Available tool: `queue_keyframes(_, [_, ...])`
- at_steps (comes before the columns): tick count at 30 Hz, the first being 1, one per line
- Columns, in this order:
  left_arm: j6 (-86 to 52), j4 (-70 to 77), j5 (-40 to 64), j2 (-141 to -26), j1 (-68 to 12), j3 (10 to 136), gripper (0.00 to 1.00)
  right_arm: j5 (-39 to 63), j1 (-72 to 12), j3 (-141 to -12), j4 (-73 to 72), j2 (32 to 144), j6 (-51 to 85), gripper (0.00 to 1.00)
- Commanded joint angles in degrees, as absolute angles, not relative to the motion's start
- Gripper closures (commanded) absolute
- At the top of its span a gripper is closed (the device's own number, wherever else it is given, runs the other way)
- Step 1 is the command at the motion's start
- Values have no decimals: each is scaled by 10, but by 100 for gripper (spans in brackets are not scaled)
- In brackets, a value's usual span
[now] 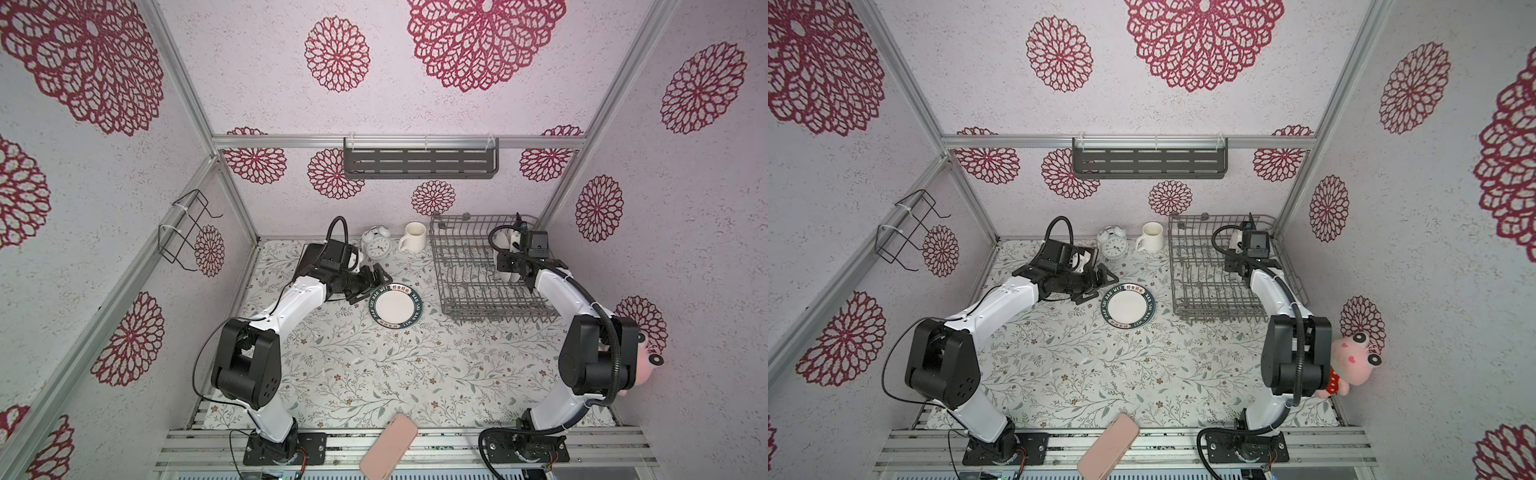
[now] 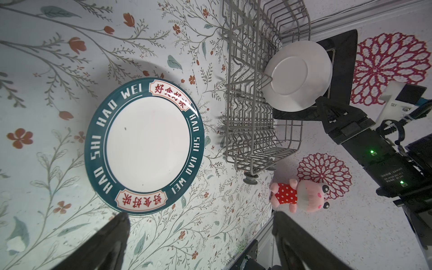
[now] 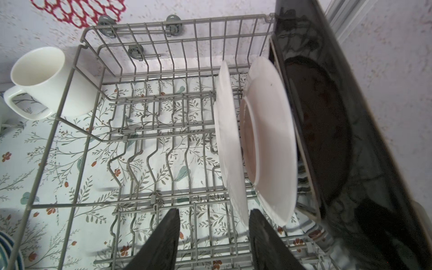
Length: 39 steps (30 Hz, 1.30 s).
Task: Unload the plates from the dish rack
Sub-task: Pick up the plate from the dish rack.
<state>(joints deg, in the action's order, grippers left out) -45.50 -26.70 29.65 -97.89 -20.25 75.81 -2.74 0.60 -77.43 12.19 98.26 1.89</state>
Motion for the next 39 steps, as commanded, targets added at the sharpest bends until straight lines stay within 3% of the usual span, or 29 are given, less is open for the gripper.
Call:
queue_keyframes(1, [-450,-269,308,-989,-198,771,2,-42,8,-797,109,990,-2,48])
queue_keyframes(13, [-440,-281,313,-1011,-198,793,2,-52,8,-815,122,1019,-27,49])
queue_keyframes(39, [-359,-215,365,-955,-205,775,2,-60,8,-830,124,1060,-47,72])
